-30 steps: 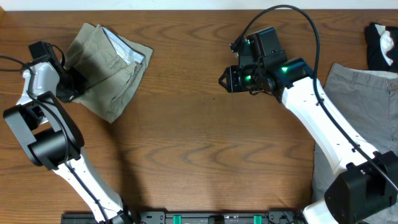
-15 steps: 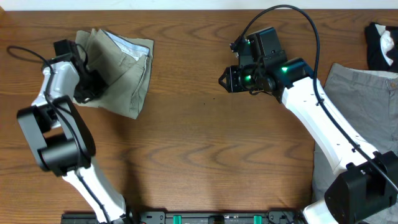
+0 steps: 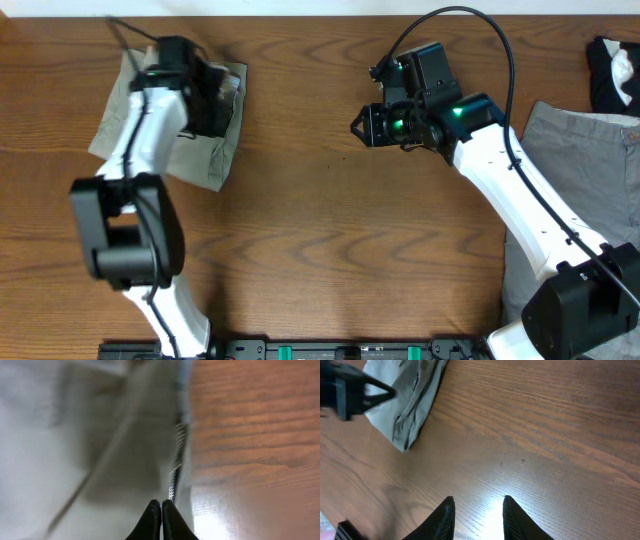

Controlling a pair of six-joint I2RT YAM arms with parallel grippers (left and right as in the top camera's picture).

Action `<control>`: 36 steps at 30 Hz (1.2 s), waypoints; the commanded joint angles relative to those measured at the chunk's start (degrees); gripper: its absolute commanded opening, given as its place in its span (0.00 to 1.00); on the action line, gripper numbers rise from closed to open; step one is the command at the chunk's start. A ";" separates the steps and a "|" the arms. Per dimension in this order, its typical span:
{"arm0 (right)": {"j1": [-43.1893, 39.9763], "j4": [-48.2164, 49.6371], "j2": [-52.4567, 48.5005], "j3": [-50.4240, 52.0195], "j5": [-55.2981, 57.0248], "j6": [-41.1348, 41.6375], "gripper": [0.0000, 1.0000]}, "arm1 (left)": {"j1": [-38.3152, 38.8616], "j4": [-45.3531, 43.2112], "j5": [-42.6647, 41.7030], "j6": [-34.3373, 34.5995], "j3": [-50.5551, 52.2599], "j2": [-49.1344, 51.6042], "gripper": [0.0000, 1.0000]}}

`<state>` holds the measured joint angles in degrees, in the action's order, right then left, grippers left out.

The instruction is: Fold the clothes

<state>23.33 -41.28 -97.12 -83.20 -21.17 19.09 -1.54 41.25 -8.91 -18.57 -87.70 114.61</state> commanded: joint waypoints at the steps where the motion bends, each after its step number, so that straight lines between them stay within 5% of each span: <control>1: -0.02 0.02 -0.37 -0.11 0.02 0.57 0.30 | 0.02 -2.84 2.51 -3.37 0.37 3.54 0.06; 16: -0.02 -0.61 -0.37 -0.11 0.17 -0.09 0.31 | -1.09 -24.74 2.56 15.02 0.37 13.33 0.07; 25: -0.17 -3.58 -0.37 -0.11 0.20 -2.45 0.34 | -6.86 -20.55 3.58 19.76 -0.52 10.54 0.07; 28: -0.13 -3.65 -0.37 -0.11 0.20 -2.43 0.33 | -9.14 -19.21 -0.35 18.84 -0.52 9.01 0.17; 33: -0.13 -3.58 -0.37 -0.11 0.20 -2.43 0.34 | -11.02 -19.04 -7.45 18.45 -0.72 3.23 0.59; 36: -0.11 -4.24 -0.37 -0.11 0.20 -2.43 0.34 | -11.04 -18.12 -8.55 18.43 -0.72 -2.47 0.72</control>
<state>23.33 -45.21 -97.12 -83.20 -20.99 17.43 -12.91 22.63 -14.06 -0.01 -87.77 119.63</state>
